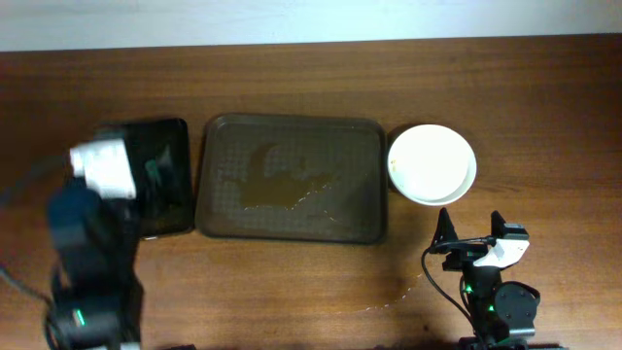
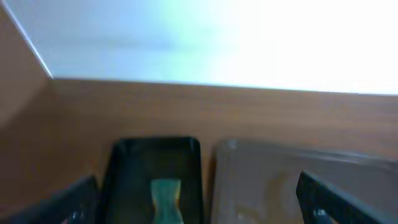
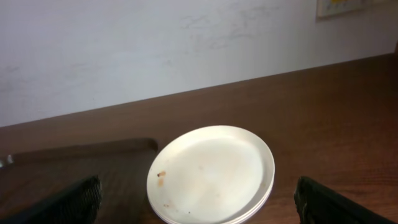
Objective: Clean dirty plates on tray and stack at the side
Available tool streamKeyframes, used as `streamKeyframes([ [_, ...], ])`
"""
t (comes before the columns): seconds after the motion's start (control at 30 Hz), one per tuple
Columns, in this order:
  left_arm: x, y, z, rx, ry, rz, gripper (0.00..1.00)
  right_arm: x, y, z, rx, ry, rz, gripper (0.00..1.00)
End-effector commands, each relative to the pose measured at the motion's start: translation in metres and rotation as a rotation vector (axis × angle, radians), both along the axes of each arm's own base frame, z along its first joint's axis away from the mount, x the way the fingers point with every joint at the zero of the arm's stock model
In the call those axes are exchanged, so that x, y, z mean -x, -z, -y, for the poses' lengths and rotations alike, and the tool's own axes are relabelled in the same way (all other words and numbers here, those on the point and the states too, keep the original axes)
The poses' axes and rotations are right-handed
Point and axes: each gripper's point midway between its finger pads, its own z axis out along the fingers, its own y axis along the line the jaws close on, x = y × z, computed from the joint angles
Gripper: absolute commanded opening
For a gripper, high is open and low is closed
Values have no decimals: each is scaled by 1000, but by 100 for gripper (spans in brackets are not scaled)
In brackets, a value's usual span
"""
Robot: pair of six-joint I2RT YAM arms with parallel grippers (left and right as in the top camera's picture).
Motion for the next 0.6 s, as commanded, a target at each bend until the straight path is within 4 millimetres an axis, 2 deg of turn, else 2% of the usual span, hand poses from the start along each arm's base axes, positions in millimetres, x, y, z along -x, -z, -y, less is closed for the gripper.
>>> streamKeyframes([
  [0.0,30,32,-5,-79,-26,129,99,0,3,-2,0,-8,-5,98],
  [0.1,42,49,-3,-113,-27,285,99,0,3,-2,0,-8,-5,98],
  [0.23,51,84,7,-129,14,432,99,0,3,-2,0,-8,-5,98],
  [0.37,53,109,15,-195,63,367,99,0,3,-2,0,-8,-5,98],
  [0.43,55,137,20,-248,106,253,99,0,3,-2,0,-8,-5,98],
  [0.47,57,142,19,-249,97,233,99,0,3,-2,0,-8,-5,98],
  [0.57,57,140,18,-251,89,240,99,0,3,-2,0,-8,-5,98],
])
